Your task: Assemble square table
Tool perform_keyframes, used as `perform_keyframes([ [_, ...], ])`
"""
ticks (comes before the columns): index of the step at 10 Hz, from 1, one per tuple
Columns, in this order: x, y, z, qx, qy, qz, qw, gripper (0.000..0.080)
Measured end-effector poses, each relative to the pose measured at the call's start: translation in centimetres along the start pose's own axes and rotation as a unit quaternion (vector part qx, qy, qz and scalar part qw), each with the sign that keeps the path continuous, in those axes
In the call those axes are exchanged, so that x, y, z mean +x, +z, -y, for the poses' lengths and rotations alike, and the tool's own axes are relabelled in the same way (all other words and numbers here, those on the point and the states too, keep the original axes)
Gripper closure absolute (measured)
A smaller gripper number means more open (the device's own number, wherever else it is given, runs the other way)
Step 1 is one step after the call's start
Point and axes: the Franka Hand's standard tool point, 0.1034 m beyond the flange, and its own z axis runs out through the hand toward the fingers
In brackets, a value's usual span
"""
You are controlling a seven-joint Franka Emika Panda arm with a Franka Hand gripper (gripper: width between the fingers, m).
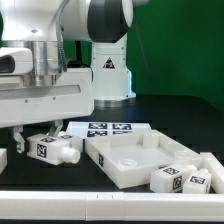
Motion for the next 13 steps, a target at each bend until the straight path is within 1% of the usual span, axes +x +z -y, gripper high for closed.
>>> perform_keyframes([
  [1, -0.7, -0.4, 0.0, -0.001, -0.059, 0.001, 0.998, 0.0484],
  [2, -2.3, -1.5, 0.0, -0.003, -0.105, 0.001, 0.994, 0.0484],
  [3, -4.6, -2.5, 0.2, -0.009, -0.133, 0.000, 0.991, 0.0484],
  [4, -7.0, -2.9, 0.3, -0.007, -0.185, 0.002, 0.983, 0.0484],
  [5, -8.1, -2.7, 0.0, 0.000, -0.171, 0.005, 0.985, 0.0484],
  [7, -7.6, -2.6, 0.2, 0.000, -0.168, 0.004, 0.986, 0.0484],
  [8, -8.0, -2.5, 0.2, 0.003, -0.186, 0.006, 0.983, 0.0484],
  [10, -10.3, -1.9, -0.1, 0.038, -0.345, 0.011, 0.938, 0.0484],
  [11, -11.1, -1.8, 0.0, 0.048, -0.390, 0.015, 0.920, 0.0484],
  [12, -11.7, -1.6, 0.3, 0.052, -0.387, 0.015, 0.921, 0.0482],
  [13, -11.6, -1.6, 0.3, 0.052, -0.383, 0.016, 0.922, 0.0482],
])
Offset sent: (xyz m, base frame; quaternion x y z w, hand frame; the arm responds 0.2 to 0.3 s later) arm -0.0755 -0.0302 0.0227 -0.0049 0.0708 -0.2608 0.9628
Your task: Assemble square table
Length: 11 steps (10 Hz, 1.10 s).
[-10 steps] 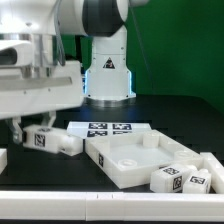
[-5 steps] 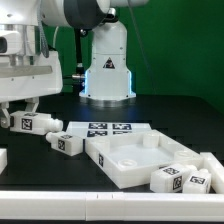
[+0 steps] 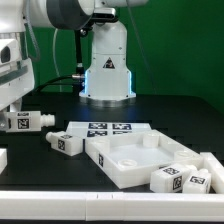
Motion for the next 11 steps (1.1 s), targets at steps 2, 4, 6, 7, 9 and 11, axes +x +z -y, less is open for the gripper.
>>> perform_keyframes([
  [2, 0.0, 0.1, 0.1, 0.001, 0.001, 0.000, 1.000, 0.0482],
  [4, -1.0, 0.5, 0.9, 0.014, -0.090, -0.008, 0.996, 0.0482],
  [6, -1.8, 0.8, 1.5, 0.035, -0.117, -0.022, 0.992, 0.0482],
  [7, -1.8, 0.9, 1.6, 0.036, -0.117, -0.023, 0.992, 0.0482],
  [9, -2.0, 1.2, 1.9, 0.038, -0.134, -0.027, 0.990, 0.0482],
  [11, -2.6, 2.8, 3.0, 0.049, -0.144, -0.038, 0.988, 0.0482],
])
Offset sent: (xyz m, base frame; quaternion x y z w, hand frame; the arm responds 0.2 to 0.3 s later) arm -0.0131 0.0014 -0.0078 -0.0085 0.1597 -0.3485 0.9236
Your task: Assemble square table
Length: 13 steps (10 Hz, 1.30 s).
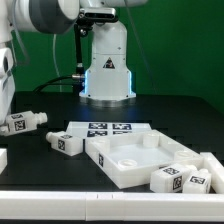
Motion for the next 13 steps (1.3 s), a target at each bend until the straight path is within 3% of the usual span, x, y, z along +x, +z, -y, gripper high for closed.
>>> perform_keyframes([
  [3, 0.1, 2.2, 1.2, 0.017, 0.004, -0.013, 1.000, 0.0482],
  [7, 0.1, 2.5, 1.3, 0.019, 0.005, -0.015, 1.000, 0.0482],
  [8, 0.1, 2.5, 1.3, 0.019, 0.005, -0.015, 1.000, 0.0415],
  [9, 0.1, 2.4, 1.3, 0.019, 0.008, -0.014, 1.000, 0.0269],
  [10, 0.4, 1.3, 0.9, 0.019, 0.027, -0.006, 0.999, 0.0269],
  [11, 0.9, -0.4, 0.3, 0.017, 0.041, 0.007, 0.999, 0.0174],
  [13, 2.8, -4.2, -1.4, 0.000, 0.074, 0.035, 0.997, 0.0155],
])
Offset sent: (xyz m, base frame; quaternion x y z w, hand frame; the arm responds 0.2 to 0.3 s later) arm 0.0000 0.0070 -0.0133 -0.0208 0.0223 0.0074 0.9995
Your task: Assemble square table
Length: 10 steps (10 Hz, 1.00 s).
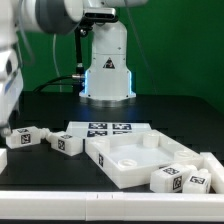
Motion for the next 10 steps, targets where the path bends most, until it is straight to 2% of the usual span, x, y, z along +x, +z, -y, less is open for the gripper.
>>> perform_keyframes([
  [1, 2.0, -1.7, -1.6, -0.012, 0.028, 0.011, 0.999, 0.0151],
  [2, 4.0, -2.6, -3.3, -0.023, 0.057, 0.015, 0.998, 0.0151],
  [3, 5.6, -3.3, -5.1, -0.028, 0.103, 0.015, 0.994, 0.0150],
  [4, 6.9, -4.2, -7.4, -0.032, 0.148, 0.015, 0.988, 0.0150],
  [5, 7.6, -4.5, -9.0, -0.043, 0.154, 0.016, 0.987, 0.0150],
  [6, 6.7, -3.9, -8.4, -0.041, 0.105, 0.019, 0.993, 0.0150],
  [7, 6.3, -3.7, -8.1, -0.038, 0.113, 0.018, 0.993, 0.0150],
  [10, 6.8, -3.6, -8.2, -0.038, 0.140, 0.017, 0.989, 0.0150],
])
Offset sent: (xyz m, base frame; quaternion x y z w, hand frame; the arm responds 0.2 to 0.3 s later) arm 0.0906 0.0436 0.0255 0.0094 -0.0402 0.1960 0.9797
